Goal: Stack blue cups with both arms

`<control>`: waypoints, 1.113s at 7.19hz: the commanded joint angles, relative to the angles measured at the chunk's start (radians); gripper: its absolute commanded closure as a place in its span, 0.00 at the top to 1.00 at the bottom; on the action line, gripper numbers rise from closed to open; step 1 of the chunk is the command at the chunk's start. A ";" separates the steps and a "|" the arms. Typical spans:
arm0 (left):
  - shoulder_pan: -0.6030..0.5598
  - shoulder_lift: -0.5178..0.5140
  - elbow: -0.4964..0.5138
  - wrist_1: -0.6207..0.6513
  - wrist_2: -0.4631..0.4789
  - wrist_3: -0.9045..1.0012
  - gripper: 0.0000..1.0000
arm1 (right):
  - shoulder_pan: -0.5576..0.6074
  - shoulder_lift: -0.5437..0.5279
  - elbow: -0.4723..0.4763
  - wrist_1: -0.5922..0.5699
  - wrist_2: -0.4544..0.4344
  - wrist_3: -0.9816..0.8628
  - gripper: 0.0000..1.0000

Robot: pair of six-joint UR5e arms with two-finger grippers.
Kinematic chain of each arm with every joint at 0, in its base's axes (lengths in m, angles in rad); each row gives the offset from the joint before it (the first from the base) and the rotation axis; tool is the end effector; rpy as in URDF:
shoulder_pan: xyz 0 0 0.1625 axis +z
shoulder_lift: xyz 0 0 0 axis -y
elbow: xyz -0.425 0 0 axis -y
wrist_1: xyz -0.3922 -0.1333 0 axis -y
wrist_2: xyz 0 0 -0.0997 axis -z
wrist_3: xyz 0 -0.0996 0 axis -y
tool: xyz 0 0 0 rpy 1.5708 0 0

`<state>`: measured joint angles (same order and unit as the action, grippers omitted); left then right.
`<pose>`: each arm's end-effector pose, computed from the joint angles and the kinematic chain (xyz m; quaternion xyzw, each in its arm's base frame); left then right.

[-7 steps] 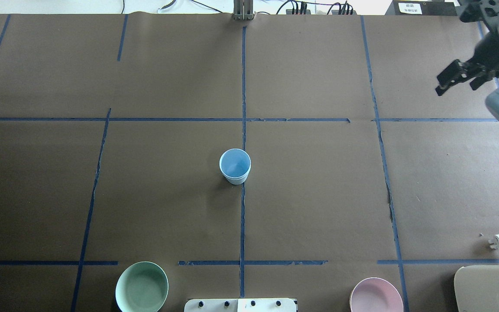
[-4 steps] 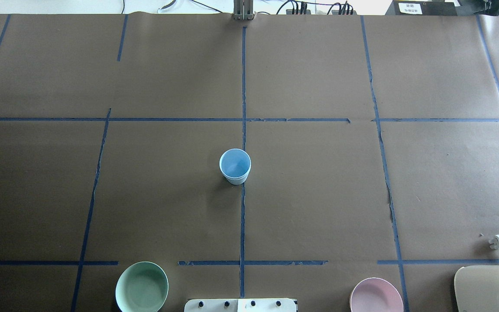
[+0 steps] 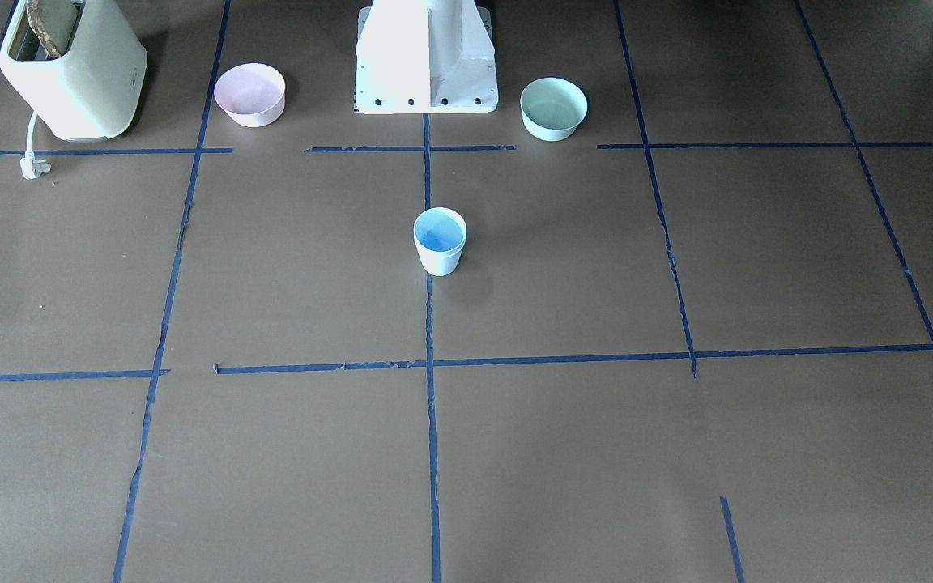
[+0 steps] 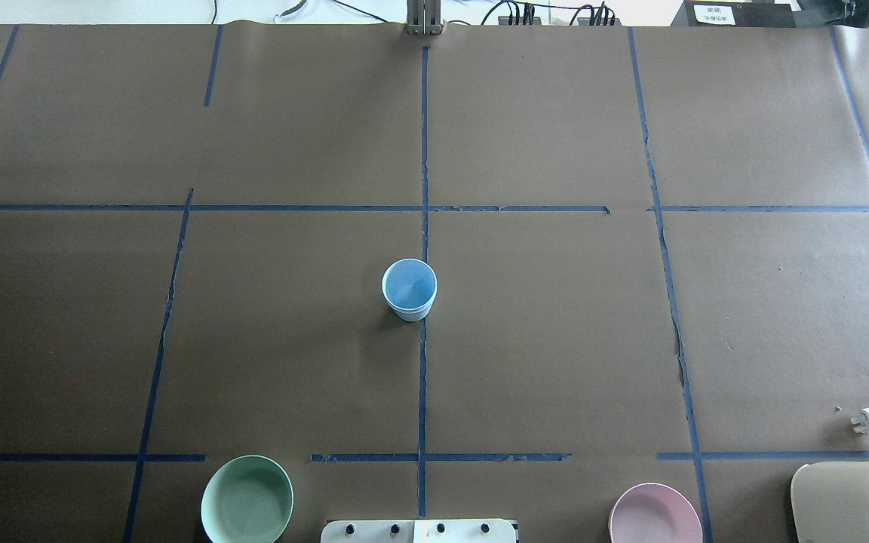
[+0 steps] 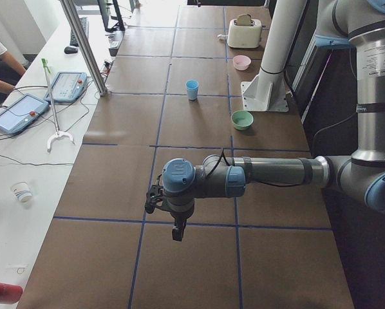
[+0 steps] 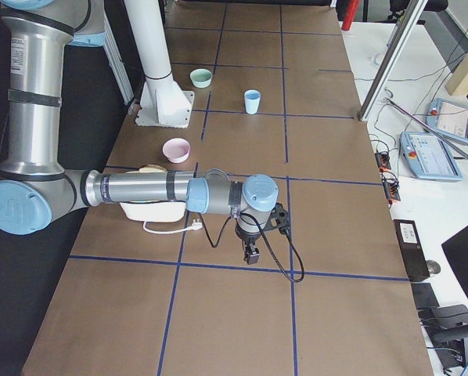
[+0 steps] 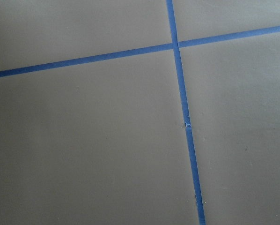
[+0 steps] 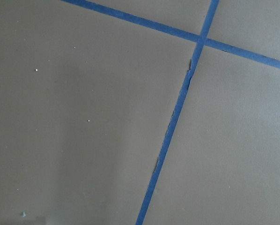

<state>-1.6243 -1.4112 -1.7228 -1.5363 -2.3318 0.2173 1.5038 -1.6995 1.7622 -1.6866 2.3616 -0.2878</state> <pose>-0.0870 -0.4172 0.6613 0.0308 0.3705 0.0681 0.9258 0.0334 -0.4359 0.6346 0.0181 -0.3854 -0.1527 0.9098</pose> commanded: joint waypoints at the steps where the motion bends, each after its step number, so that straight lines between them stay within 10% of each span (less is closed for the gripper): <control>1: 0.014 0.040 -0.003 0.004 -0.001 0.001 1.00 | 0.001 0.000 0.003 0.001 0.005 0.019 1.00; 8: 0.018 0.041 -0.004 -0.034 0.002 0.001 1.00 | -0.007 0.001 -0.004 0.001 0.005 0.019 1.00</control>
<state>-1.6083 -1.3688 -1.7270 -1.5588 -2.3303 0.2178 1.5008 -1.6994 1.7606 -1.6858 2.3671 -0.2684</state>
